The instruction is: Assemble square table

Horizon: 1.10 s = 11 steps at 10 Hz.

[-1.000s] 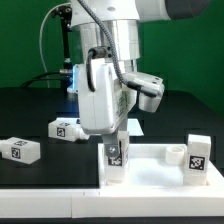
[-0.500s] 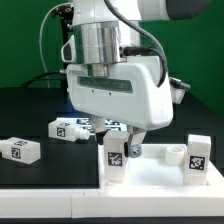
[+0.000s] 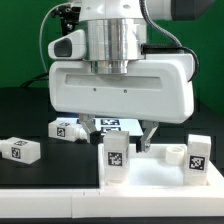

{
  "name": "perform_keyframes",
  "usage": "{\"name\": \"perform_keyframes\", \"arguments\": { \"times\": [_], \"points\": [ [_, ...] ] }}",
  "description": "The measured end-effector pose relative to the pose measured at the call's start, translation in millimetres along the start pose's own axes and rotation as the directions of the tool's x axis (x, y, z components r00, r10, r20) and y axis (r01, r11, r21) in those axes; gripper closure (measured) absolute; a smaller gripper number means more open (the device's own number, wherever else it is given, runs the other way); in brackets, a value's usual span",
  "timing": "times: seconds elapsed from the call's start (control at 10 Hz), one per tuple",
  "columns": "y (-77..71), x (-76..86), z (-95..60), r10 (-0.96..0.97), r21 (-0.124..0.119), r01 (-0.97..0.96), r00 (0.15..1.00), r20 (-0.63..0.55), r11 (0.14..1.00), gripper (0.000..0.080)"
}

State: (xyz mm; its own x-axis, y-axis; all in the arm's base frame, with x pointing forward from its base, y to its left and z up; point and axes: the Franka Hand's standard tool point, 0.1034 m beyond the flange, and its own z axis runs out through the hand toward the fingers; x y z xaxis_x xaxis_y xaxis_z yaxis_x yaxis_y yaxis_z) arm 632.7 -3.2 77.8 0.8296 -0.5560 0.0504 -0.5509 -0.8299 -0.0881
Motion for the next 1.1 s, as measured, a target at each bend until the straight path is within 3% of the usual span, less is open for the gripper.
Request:
{"name": "perform_keyframes", "arguments": {
  "times": [0.1, 0.2, 0.4, 0.6, 0.7, 0.8, 1.0, 1.1],
  "points": [
    [0.1, -0.1, 0.2, 0.028, 0.0, -0.028, 1.0, 0.0, 1.0, 0.0392],
    [0.1, -0.2, 0.5, 0.1, 0.0, -0.1, 0.995, 0.001, 0.995, 0.052],
    [-0.9, -0.2, 0.9, 0.287, 0.0, -0.287, 0.958, -0.004, 0.958, 0.0515],
    [-2.1, -1.0, 1.1, 0.548, -0.005, -0.548, 0.836, -0.01, 0.836, 0.0515],
    [-2.2, 0.2, 1.6, 0.7, -0.009, -0.7, 0.714, -0.005, 0.714, 0.0515],
    [-2.9, 0.6, 2.5, 0.852, 0.002, -0.852, 0.523, 0.017, 0.523, 0.0515],
    [-5.4, 0.4, 3.7, 0.979, 0.012, -0.983, 0.185, 0.082, 0.184, 0.0515],
    [-5.6, 0.4, 3.7, 0.983, 0.011, -0.986, 0.167, 0.081, 0.166, 0.0515]
  ]
}}
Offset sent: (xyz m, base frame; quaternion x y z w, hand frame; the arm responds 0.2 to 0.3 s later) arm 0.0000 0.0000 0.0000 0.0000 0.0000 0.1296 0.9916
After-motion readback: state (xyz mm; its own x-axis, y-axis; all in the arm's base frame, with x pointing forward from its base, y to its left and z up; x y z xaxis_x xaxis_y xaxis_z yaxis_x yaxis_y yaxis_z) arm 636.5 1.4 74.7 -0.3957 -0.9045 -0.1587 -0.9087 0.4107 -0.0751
